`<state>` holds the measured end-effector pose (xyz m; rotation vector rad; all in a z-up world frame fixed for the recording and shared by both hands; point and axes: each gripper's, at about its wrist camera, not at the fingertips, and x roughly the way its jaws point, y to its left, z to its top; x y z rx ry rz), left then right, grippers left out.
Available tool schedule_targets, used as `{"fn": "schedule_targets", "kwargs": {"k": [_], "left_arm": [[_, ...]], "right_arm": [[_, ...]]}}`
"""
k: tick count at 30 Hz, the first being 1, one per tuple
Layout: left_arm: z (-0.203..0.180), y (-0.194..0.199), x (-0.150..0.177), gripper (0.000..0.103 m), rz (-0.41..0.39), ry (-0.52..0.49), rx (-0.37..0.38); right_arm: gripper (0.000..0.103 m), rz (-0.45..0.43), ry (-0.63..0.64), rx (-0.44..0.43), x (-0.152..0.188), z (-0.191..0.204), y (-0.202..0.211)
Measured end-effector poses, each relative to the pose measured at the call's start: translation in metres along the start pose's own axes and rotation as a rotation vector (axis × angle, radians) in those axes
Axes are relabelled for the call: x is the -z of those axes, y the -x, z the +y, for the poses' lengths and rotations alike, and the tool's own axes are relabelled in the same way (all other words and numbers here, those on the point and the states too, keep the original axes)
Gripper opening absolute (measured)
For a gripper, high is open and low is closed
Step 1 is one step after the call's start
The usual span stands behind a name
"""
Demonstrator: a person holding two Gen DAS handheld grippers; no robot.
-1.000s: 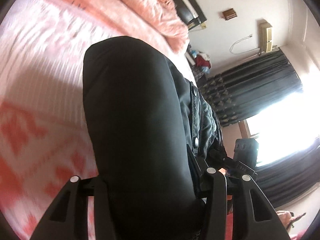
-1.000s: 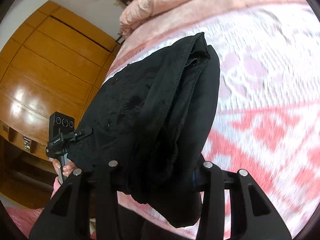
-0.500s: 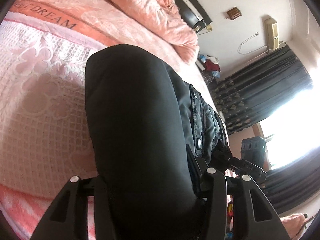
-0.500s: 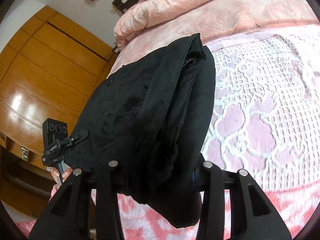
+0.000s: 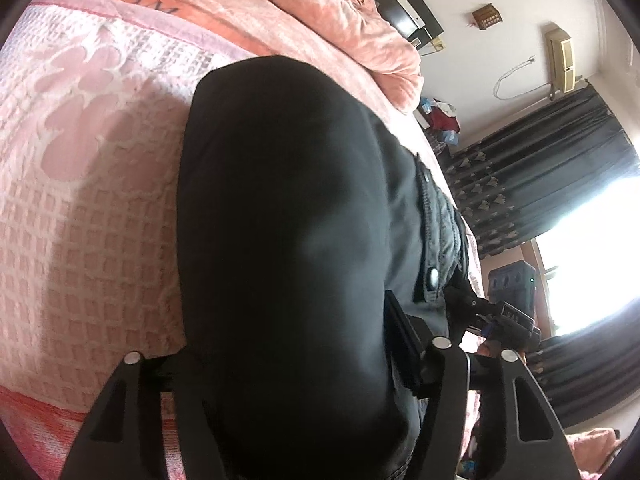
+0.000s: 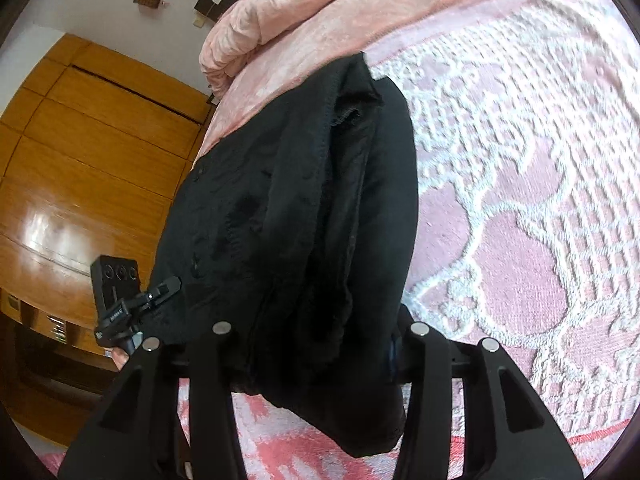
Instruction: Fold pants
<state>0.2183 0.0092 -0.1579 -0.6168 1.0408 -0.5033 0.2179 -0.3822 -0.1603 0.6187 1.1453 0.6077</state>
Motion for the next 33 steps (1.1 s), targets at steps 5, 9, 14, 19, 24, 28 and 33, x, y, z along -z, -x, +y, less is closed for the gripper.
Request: {"fn": "schedule_targets", "kwargs": {"k": [5, 9, 14, 19, 24, 28, 33], "left_arm": [[0.005, 0.001, 0.004, 0.077, 0.022, 0.021, -0.05], [0.001, 0.014, 0.006, 0.09, 0.008, -0.001, -0.145], [-0.006, 0.044, 0.025, 0.092, -0.056, -0.036, -0.25], [-0.018, 0.071, 0.056, 0.096, -0.093, -0.067, -0.349], [-0.039, 0.083, 0.087, 0.096, -0.087, -0.114, -0.39], [-0.051, 0.085, 0.109, 0.096, -0.064, -0.119, -0.424], [-0.066, 0.09, 0.132, 0.099, -0.069, -0.133, -0.476]], "right_arm": [[0.056, -0.007, -0.019, 0.0, -0.005, -0.003, -0.009], [0.074, -0.03, -0.019, 0.049, 0.001, -0.003, -0.002], [0.075, -0.072, -0.025, 0.064, 0.011, -0.001, 0.013], [0.075, -0.122, -0.036, 0.111, 0.03, -0.003, 0.04], [0.075, -0.165, -0.033, 0.152, 0.061, 0.002, 0.063], [0.075, -0.176, -0.018, 0.207, 0.085, 0.016, 0.067], [0.077, -0.177, 0.016, 0.302, 0.108, 0.036, 0.066]]}}
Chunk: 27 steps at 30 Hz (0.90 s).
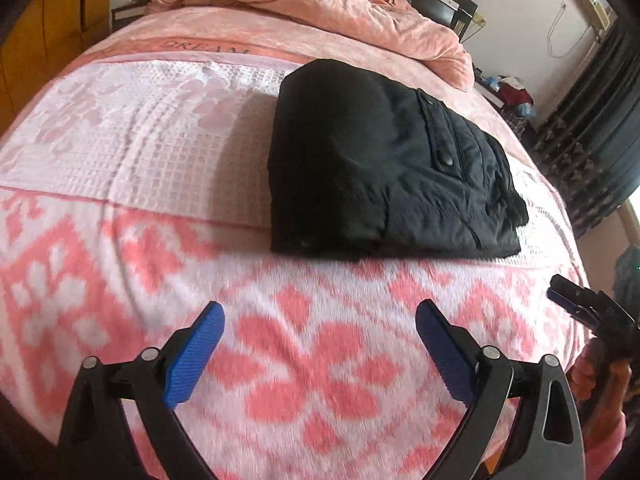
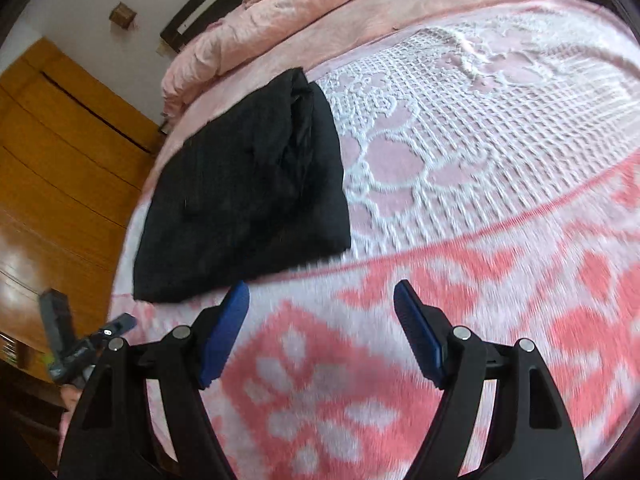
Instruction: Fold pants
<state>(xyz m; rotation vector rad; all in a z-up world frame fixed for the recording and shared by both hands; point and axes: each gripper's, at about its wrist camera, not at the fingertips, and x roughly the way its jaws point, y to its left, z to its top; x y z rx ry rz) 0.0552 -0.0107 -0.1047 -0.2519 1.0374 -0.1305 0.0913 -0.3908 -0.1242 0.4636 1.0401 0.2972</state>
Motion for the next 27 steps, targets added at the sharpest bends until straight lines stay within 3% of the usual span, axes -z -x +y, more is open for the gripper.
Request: {"fn": "schedule_targets", "kwargs": {"k": [4, 9, 17, 27], "left_arm": [[-0.013, 0.017, 0.009, 0.099, -0.015, -0.035, -0.059], [-0.027, 0.041, 0.016, 0.099, -0.029, -0.056, -0.088], [-0.049, 0.08, 0.024, 0.099, -0.076, -0.1, -0.089], [-0.07, 0.126, 0.033, 0.099, -0.152, -0.131, -0.146]], "right_arm": [[0.091, -0.032, 0.079, 0.12, 0.026, 0.031, 0.013], [0.1, -0.049, 0.144, 0.168, 0.044, 0.06, 0.027], [0.1, -0.109, 0.222, 0.327, 0.061, 0.103, 0.062], [0.1, -0.13, 0.247, 0.344, 0.076, 0.13, 0.094]]}}
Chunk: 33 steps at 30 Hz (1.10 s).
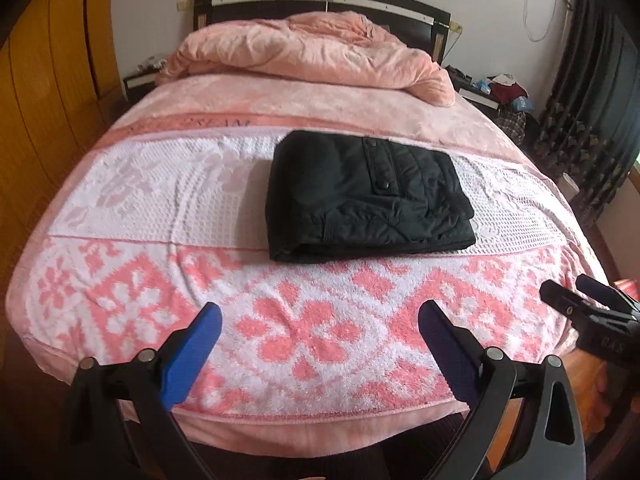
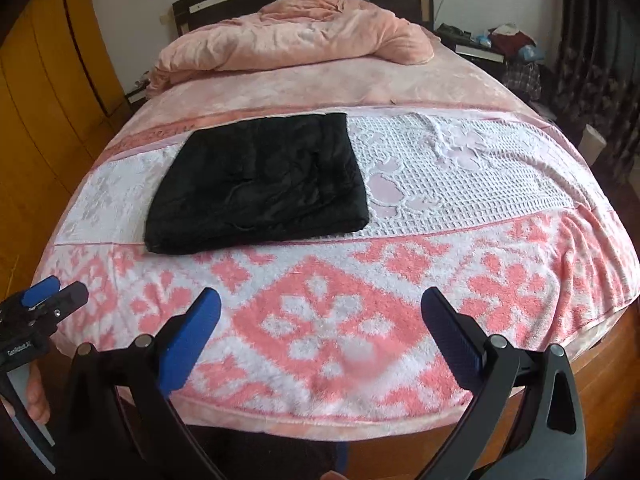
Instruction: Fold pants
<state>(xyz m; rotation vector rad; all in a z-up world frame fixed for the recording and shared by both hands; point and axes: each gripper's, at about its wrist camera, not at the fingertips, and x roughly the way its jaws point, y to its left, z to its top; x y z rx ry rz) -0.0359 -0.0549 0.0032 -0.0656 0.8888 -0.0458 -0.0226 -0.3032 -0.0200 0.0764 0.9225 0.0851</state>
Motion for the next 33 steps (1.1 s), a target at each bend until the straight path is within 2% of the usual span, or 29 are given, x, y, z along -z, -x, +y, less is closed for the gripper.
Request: {"fn": "schedule_targets", "kwargs": {"k": [12, 33], "left_arm": [[-0.006, 0.035, -0.001, 0.099, -0.065, -0.008, 0.04], [-0.001, 0.025, -0.001, 0.099, -0.043, 0.002, 0.044]], "right_arm": [[0.1, -0.041, 0.014, 0.003, 0.001, 0.021, 0.038], [0.1, -0.03, 0.0, 0.019, 0.0, 0.021, 0.037]]}}
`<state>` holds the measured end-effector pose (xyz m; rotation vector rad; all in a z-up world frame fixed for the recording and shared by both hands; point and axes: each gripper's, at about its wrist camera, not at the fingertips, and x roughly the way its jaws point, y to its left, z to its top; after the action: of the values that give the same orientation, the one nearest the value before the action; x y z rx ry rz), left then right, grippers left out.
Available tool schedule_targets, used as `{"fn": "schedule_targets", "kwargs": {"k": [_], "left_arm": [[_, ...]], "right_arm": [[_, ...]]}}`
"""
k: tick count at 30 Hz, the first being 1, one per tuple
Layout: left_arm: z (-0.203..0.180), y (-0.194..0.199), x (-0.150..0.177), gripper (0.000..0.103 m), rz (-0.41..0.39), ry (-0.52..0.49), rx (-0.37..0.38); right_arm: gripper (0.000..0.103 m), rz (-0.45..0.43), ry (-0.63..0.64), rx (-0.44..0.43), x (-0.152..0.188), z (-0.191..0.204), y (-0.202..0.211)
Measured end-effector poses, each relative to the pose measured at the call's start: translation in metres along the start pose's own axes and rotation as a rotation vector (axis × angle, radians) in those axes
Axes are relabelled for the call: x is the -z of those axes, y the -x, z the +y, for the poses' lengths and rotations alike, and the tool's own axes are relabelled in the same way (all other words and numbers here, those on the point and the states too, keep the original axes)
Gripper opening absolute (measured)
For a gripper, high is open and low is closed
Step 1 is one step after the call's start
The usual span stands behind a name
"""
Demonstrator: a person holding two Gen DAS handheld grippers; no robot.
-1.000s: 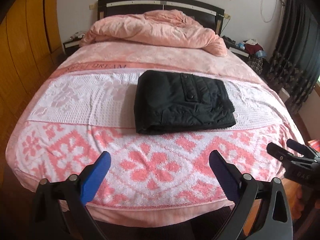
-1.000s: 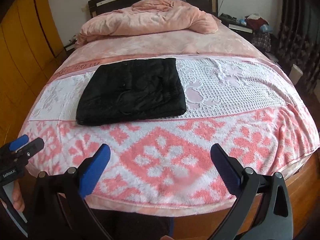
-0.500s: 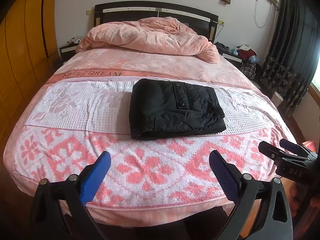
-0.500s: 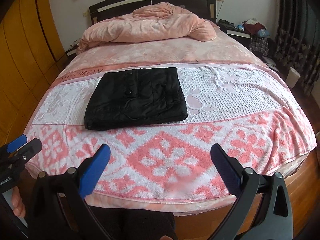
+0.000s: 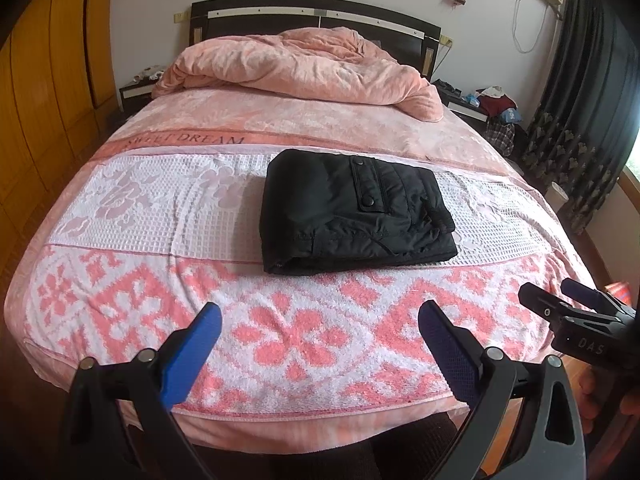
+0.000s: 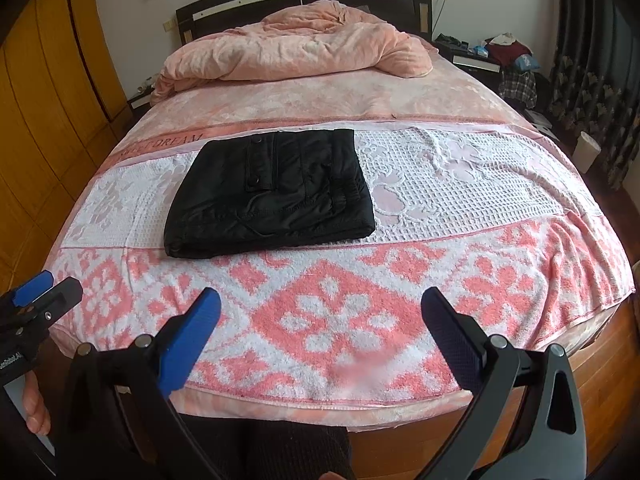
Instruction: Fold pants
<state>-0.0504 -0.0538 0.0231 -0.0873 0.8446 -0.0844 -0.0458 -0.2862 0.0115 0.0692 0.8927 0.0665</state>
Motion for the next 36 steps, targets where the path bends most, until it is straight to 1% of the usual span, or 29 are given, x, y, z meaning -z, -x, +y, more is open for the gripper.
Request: {"fn": "schedule_targets", "kwargs": {"k": [6, 36], "left_arm": [[0.001, -0.003, 0.001, 0.099, 0.007, -0.002, 0.001], [-0.004, -0.008, -0.001, 0.099, 0.011, -0.021, 0.01]], "right_arm": [[0.1, 0.01, 0.012, 0.014, 0.001, -0.001, -0.008], [0.1, 0.03, 0.017, 0.006, -0.002, -0.006, -0.019]]}}
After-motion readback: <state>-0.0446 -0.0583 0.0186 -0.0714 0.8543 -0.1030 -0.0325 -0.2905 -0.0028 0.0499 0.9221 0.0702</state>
